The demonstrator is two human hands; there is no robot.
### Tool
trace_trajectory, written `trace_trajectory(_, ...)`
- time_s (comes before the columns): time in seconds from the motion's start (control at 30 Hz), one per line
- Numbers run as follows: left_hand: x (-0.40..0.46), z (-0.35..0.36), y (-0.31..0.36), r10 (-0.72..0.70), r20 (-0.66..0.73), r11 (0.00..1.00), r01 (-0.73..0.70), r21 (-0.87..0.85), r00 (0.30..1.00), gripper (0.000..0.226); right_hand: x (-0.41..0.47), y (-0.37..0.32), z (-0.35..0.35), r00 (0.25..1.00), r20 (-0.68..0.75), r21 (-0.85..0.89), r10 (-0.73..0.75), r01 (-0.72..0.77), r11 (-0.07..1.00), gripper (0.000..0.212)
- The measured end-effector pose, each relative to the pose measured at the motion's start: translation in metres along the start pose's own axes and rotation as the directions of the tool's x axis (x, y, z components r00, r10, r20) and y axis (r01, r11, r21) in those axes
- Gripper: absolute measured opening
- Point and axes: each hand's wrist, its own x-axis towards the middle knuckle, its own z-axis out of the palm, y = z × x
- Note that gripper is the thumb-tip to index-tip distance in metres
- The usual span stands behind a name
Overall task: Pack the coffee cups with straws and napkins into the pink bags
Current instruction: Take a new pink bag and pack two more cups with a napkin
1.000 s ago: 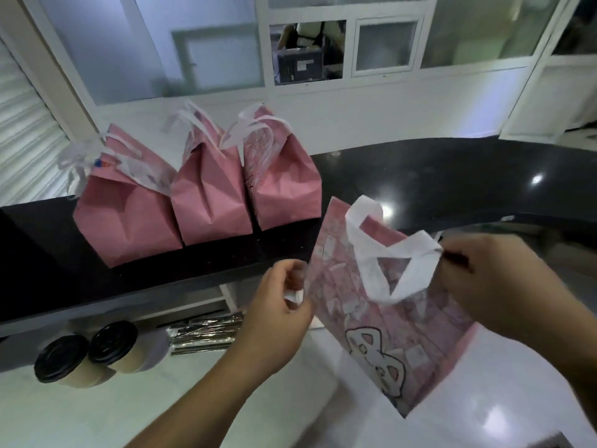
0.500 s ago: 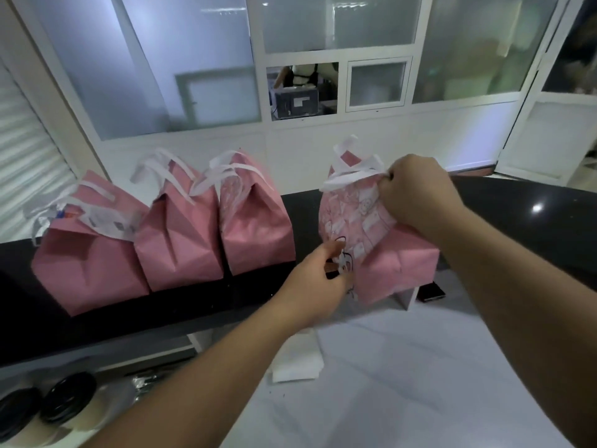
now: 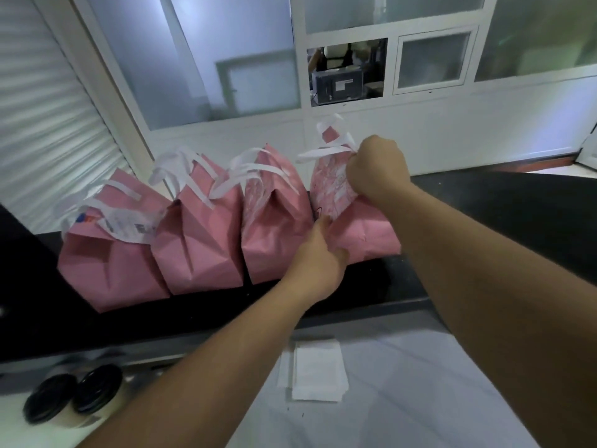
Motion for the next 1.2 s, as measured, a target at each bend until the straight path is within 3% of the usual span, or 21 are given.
trace_trajectory(0.3, -0.002, 0.001, -0.006, -0.043, 0.000, 0.998, 0.042, 0.056, 0.999, 0.064, 0.003, 0.008, 0.015, 0.995, 0.081, 0.042, 0.066, -0.069, 0.997, 0.022)
trace_trajectory(0.4, -0.008, -0.003, -0.003, -0.055, 0.012, 0.997, 0.054, 0.051, 0.998, 0.059, -0.007, 0.012, 0.006, 0.995, 0.093, 0.029, 0.041, -0.044, 0.999, 0.037)
trace_trajectory(0.5, -0.021, -0.008, 0.000, -0.021, 0.015, 0.997, 0.020, 0.068, 1.000, 0.062, -0.033, 0.014, -0.002, 0.996, 0.085, -0.023, -0.014, 0.016, 1.000, 0.049)
trace_trajectory(0.63, -0.044, -0.011, 0.004, 0.027, 0.013, 0.999, -0.027, 0.047, 1.000, 0.057, -0.071, 0.018, -0.018, 0.997, 0.043, -0.114, -0.057, 0.062, 0.992, 0.036)
trace_trajectory(0.77, -0.061, -0.018, 0.005, 0.057, 0.046, 0.994, -0.061, 0.095, 0.997, 0.067, -0.107, 0.020, -0.038, 0.997, 0.063, -0.130, -0.048, 0.056, 0.990, 0.044)
trace_trajectory(0.9, -0.074, -0.021, 0.006, 0.122, 0.079, 0.981, -0.132, 0.141, 0.989, 0.066, -0.154, 0.024, -0.053, 0.998, 0.049, -0.135, -0.045, 0.051, 0.989, 0.033)
trace_trajectory(1.03, -0.094, -0.011, 0.004, 0.185, 0.175, 0.961, -0.216, 0.175, 0.967, 0.060, -0.215, 0.033, -0.067, 1.000, 0.014, -0.146, 0.023, -0.020, 0.989, 0.032)
trace_trajectory(1.2, -0.136, 0.017, -0.011, 0.273, 0.388, 0.918, -0.359, 0.169, 0.880, 0.060, -0.297, 0.046, -0.081, 0.969, -0.096, -0.251, 0.226, -0.244, 0.937, 0.036)
